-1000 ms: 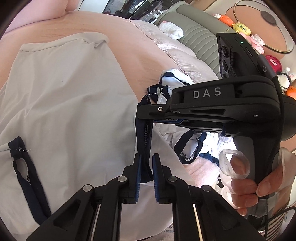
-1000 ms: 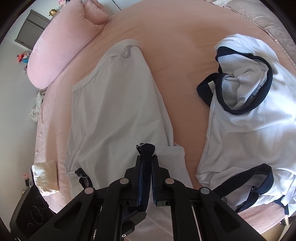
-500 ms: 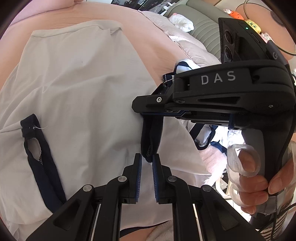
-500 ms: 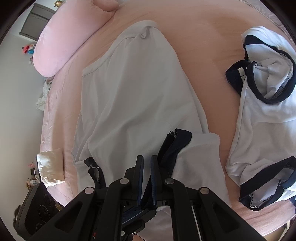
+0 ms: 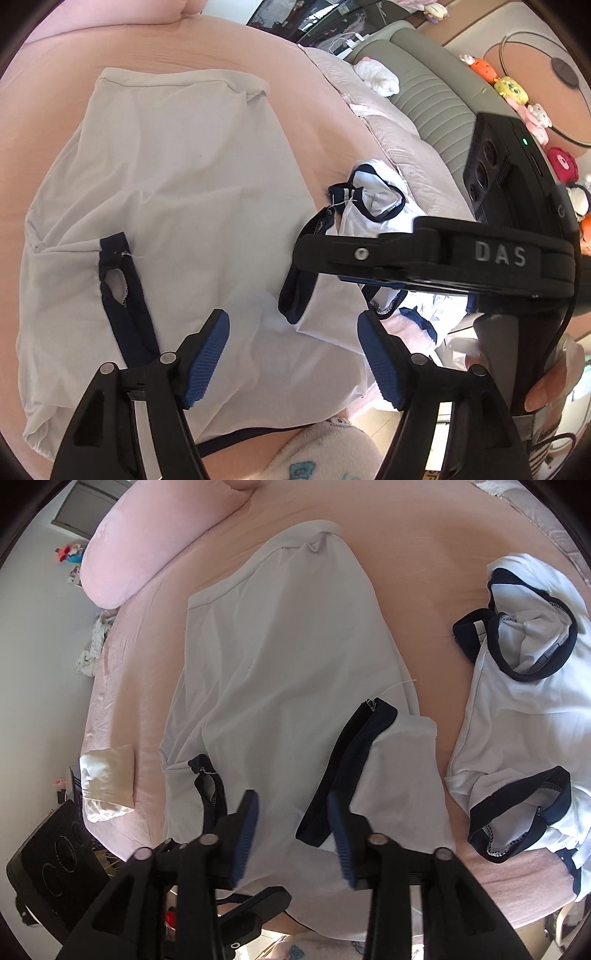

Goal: Fold clothes
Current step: 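Open both grippers and withdraw them from the folded top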

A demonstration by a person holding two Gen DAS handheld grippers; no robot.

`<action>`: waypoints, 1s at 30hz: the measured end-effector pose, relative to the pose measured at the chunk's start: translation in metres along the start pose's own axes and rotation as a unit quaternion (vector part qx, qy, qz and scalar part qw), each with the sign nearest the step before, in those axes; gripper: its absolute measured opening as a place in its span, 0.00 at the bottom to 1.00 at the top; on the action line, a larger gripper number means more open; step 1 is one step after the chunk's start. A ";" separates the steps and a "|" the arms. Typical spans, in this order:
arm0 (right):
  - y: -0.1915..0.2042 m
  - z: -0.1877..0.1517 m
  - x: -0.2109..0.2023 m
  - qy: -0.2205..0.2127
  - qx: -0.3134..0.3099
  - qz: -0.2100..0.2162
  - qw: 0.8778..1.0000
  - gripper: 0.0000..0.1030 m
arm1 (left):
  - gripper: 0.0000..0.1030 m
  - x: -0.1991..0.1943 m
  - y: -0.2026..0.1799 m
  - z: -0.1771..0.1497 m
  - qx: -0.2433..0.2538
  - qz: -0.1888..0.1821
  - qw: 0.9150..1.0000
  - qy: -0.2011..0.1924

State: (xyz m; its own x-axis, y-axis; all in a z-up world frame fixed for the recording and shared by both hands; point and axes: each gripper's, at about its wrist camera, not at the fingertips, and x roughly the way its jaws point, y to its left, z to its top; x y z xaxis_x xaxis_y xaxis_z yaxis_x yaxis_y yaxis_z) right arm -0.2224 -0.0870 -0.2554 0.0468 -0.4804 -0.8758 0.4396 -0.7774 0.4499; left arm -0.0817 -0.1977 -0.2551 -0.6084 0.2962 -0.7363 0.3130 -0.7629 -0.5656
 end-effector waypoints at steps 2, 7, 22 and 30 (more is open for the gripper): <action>0.002 -0.007 -0.012 -0.014 0.004 0.017 1.000 0.68 | 0.68 -0.010 0.008 -0.001 -0.026 -0.008 1.000 -0.010; 0.004 -0.025 -0.043 -0.039 0.012 0.032 0.999 0.68 | 0.68 -0.044 0.021 -0.008 -0.050 0.011 0.998 -0.044; 0.012 -0.076 -0.100 -0.072 0.003 0.059 0.996 0.68 | 0.69 -0.108 0.011 -0.043 -0.048 0.031 0.994 -0.094; -0.001 -0.107 -0.107 -0.078 0.013 0.049 0.996 0.68 | 0.69 -0.127 0.013 -0.062 -0.039 0.058 0.992 -0.103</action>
State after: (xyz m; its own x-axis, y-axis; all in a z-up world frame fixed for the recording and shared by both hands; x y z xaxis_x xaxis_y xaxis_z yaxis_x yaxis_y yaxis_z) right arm -0.1313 0.0085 -0.1806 -0.0524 -0.6097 -0.7909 0.4162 -0.7332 0.5377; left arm 0.0449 -0.2100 -0.1921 -0.6980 0.0796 -0.7116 0.4399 -0.7365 -0.5139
